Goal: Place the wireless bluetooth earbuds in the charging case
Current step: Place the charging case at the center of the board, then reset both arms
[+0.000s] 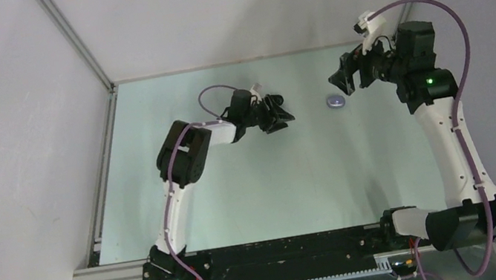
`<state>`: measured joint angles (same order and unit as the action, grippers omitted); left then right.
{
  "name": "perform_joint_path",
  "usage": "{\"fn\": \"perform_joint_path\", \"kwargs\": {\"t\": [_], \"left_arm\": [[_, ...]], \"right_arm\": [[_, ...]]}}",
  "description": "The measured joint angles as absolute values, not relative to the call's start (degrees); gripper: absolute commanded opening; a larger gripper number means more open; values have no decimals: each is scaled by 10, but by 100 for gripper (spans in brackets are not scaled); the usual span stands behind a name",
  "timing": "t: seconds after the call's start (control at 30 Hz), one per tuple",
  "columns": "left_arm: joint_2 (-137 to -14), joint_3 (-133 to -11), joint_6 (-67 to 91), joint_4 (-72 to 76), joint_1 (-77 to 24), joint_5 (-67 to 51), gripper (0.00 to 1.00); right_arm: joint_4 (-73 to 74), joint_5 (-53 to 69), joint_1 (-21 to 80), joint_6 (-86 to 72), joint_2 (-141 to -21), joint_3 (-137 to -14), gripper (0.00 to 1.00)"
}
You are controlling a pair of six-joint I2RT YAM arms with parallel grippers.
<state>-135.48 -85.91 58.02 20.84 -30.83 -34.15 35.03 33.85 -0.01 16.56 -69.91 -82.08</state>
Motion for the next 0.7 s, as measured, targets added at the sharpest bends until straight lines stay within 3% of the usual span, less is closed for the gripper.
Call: {"fn": "perform_joint_path", "kwargs": {"t": [0.17, 0.43, 0.7], "left_arm": [[-1286, -782, 551, 175, -302, -347, 81], [-1094, -728, 379, 32, -239, -345, 98], [-860, -696, 173, -113, -65, -314, 99]], "right_arm": [[348, 330, 41, 168, -701, -821, 97], [348, 310, 84, 172, -711, -821, 99], [351, 282, 107, 162, -707, -821, 99]]}}
